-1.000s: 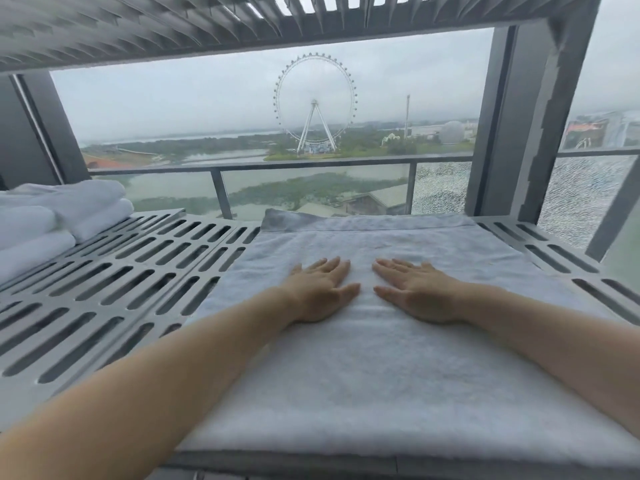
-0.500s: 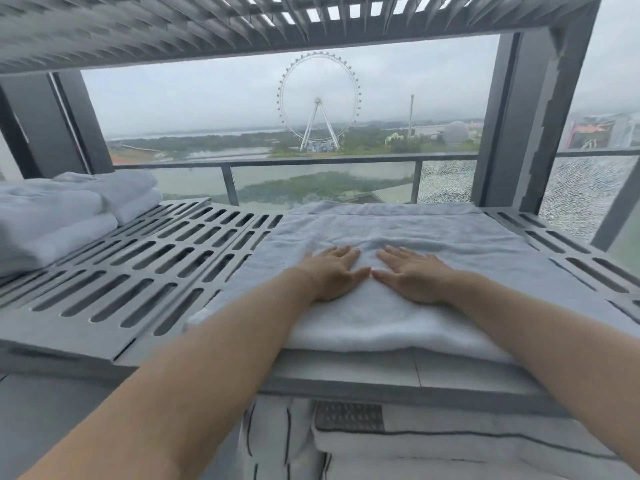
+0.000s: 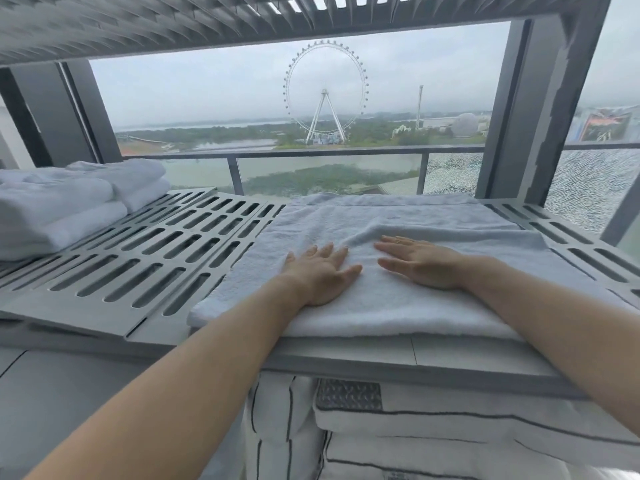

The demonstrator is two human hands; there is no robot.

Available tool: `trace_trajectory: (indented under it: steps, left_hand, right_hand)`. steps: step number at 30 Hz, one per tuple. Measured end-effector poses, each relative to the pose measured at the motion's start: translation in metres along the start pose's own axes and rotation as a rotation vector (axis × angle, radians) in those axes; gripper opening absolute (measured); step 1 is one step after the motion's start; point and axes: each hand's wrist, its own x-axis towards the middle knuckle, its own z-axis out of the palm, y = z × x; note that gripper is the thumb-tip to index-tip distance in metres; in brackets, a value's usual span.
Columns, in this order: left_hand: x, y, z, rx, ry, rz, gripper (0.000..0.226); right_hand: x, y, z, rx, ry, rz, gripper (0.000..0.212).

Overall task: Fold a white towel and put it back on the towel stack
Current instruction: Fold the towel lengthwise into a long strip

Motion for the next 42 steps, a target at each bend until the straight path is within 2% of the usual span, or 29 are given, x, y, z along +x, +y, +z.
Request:
trace_trajectory:
  steps: [4, 8, 16, 19, 22, 25, 28, 31, 35, 38, 42]
  left_hand:
    - [-0.012, 0.013, -0.001, -0.005, 0.052, 0.046, 0.058]
    - [-0.030, 0.031, 0.015, -0.095, 0.031, 0.133, 0.058]
    - [-0.036, 0.026, 0.014, -0.072, 0.006, 0.147, 0.064]
    - [-0.041, 0.024, 0.012, -0.108, 0.050, 0.184, 0.062]
    - [-0.055, 0.029, 0.011, -0.233, 0.242, 0.362, 0.044]
    - [-0.071, 0.033, 0.009, -0.239, 0.332, 0.537, 0.030]
    - [-0.083, 0.028, 0.010, -0.256, 0.313, 0.548, 0.032]
    - [-0.094, 0.018, 0.017, -0.250, 0.289, 0.522, 0.042]
    - [-0.106, 0.011, 0.018, -0.337, 0.293, 0.487, 0.034]
    - [-0.112, 0.010, 0.009, -0.241, 0.292, 0.465, 0.031]
    - [-0.116, 0.013, -0.003, 0.093, 0.278, 0.475, 0.034]
  right_hand:
    - [-0.014, -0.028, 0.001, 0.091, 0.041, 0.023, 0.062]
    - [-0.040, -0.052, 0.020, 0.067, -0.036, -0.001, 0.058]
    - [-0.082, -0.027, 0.019, -0.017, -0.018, 0.087, 0.067]
    - [-0.093, -0.016, 0.018, -0.014, -0.013, 0.149, 0.067]
    - [-0.095, -0.021, 0.019, -0.018, 0.053, 0.145, 0.064]
    - [-0.105, -0.030, 0.020, 0.108, 0.265, 0.031, 0.051]
    - [-0.125, -0.036, 0.019, 0.238, 0.383, -0.114, 0.035]
    - [-0.144, -0.034, 0.018, 0.281, 0.334, -0.115, 0.041]
    - [-0.158, -0.024, 0.014, 0.264, 0.369, -0.098, 0.035]
    - [-0.163, -0.023, 0.010, 0.188, 0.401, -0.105, 0.027]
    - [-0.166, -0.027, 0.007, 0.147, 0.445, -0.075, 0.021]
